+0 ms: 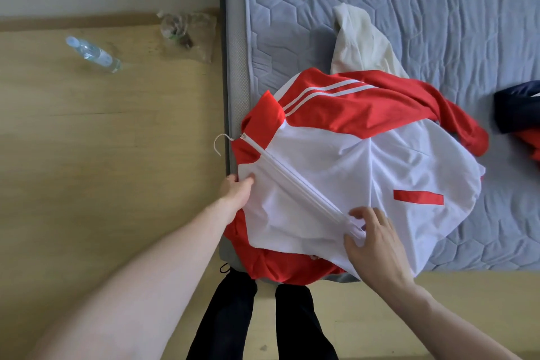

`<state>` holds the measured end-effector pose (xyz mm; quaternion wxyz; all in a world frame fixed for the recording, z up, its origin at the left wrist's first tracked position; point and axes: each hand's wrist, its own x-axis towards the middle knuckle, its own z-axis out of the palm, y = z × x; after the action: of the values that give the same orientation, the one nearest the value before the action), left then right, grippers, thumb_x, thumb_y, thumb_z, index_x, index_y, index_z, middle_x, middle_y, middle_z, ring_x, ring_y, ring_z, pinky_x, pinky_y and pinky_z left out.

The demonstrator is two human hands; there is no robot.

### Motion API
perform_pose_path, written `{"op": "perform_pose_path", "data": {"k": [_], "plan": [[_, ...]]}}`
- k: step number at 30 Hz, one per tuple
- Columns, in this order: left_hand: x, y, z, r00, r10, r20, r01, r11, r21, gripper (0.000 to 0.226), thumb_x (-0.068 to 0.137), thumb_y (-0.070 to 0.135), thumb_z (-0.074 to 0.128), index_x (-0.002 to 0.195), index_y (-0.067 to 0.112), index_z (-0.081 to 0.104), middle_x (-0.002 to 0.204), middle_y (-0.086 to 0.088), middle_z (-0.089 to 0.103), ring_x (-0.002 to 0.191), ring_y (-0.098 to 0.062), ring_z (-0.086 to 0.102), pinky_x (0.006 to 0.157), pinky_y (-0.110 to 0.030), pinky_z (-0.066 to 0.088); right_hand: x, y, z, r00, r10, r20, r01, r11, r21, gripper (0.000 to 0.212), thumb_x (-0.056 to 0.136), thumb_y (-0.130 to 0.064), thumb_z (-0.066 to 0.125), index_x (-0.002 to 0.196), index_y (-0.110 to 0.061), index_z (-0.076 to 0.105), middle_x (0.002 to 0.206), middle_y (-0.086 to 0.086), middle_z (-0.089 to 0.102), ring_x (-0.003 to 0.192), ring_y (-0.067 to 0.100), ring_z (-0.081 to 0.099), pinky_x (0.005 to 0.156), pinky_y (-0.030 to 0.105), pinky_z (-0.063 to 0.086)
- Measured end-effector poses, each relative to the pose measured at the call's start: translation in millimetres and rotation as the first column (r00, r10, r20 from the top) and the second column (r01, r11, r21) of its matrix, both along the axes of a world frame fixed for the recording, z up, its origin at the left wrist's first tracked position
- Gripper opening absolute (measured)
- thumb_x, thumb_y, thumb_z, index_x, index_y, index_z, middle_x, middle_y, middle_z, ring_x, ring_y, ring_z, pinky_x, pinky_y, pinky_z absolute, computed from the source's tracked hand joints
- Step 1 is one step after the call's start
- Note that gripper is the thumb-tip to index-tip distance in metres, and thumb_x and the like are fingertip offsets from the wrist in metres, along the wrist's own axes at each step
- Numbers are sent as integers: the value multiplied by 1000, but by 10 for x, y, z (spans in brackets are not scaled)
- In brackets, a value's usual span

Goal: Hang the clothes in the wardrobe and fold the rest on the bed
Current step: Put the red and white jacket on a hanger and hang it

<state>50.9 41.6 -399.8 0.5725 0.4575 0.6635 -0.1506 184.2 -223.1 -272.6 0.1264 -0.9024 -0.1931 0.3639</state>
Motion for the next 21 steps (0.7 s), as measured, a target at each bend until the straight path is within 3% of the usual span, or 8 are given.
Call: {"op": "perform_pose_path", "data": {"k": [2, 3, 5, 6, 8, 13, 18, 21], "plan": [[44, -3, 95, 998, 54, -23, -50, 988, 148, 50, 101, 43, 54, 143, 16, 49, 145, -10, 53, 133, -34, 53, 113, -38, 38, 2, 32, 74, 998, -68, 16, 67, 997, 47, 36, 91, -14, 66, 122, -29, 55, 117, -16, 51, 101, 10, 56, 77, 29, 44], [54, -7, 186, 997, 77, -20, -69, 966, 249, 38, 102, 41, 51, 132, 18, 55, 139, -12, 57, 129, -35, 55, 107, -37, 39, -8, 34, 132, 995, -101, 15, 99, 992, 76, 36, 91, -13, 66, 120, -31, 55, 115, -20, 50, 98, 6, 57, 76, 30, 46], [39, -28, 446, 991, 95, 93, -124, 909, 398, 21, 98, 43, 48, 97, 31, 65, 99, -1, 68, 96, -23, 63, 88, -40, 43, -27, 39, 301, 989, -148, 3, 147, 979, 139, 37, 92, -11, 66, 117, -35, 55, 112, -27, 49, 99, -1, 56, 73, 28, 49], [36, -49, 625, 983, 72, 170, -140, 892, 429, 23, 94, 46, 47, 75, 36, 57, 73, 13, 56, 72, -11, 55, 74, -38, 41, -19, 53, 407, 985, -171, -9, 170, 971, 166, 38, 92, -10, 66, 116, -37, 55, 112, -30, 48, 101, -4, 55, 72, 25, 48], [2, -116, 1015, 959, -13, 284, -118, 890, 439, 36, 90, 50, 49, 60, 32, 42, 54, 15, 34, 52, -4, 33, 60, -34, 30, 29, 105, 663, 979, -203, -16, 201, 953, 227, 40, 92, -11, 68, 114, -43, 54, 111, -31, 49, 101, -5, 54, 71, 19, 45], [-74, -333, 2053, 846, -187, 499, -65, 893, 445, 46, 98, 47, 57, 67, 26, 30, 65, 13, 23, 61, -9, 26, 55, -27, 23, 256, 319, 1505, 972, -232, 42, 200, 904, 378, 51, 88, -12, 72, 108, -54, 51, 111, -32, 52, 97, 0, 59, 70, 20, 47], [-135, -588, 3271, 770, -302, 562, 10, 886, 463, 43, 101, 50, 56, 73, 21, 41, 68, 14, 30, 65, -6, 30, 58, -29, 26, 662, 504, 2591, 983, -106, 153, 27, 894, 447, 58, 84, -5, 76, 131, -33, 55, 118, -23, 53, 104, 2, 59, 85, 14, 50], [-227, -643, 4138, 725, -339, 599, 28, 884, 467, 40, 100, 48, 58, 76, 17, 51, 68, 14, 36, 67, -8, 35, 62, -33, 27, 881, 612, 3284, 951, 64, 304, -195, 885, 423, 80, 75, 0, 80, 147, -18, 48, 139, 2, 51, 127, 28, 52, 109, 37, 41]]}}
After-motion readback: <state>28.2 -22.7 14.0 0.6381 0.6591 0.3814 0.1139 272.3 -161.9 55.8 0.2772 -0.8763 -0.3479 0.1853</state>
